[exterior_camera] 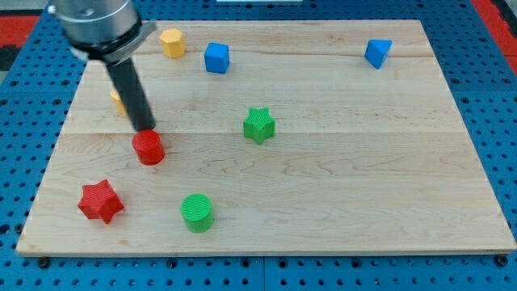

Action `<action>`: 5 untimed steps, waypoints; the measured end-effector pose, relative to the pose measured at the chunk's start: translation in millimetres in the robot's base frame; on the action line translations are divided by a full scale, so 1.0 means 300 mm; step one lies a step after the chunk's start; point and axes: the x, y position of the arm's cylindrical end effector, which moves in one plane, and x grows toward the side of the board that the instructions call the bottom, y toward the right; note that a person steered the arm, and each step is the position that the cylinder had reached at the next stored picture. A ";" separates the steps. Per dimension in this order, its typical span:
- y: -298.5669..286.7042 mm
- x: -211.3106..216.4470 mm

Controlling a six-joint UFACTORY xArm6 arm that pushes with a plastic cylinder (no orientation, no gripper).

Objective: Push the red circle into the red star

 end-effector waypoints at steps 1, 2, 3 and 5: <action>0.077 0.086; -0.047 0.192; -0.171 0.214; 0.102 -0.105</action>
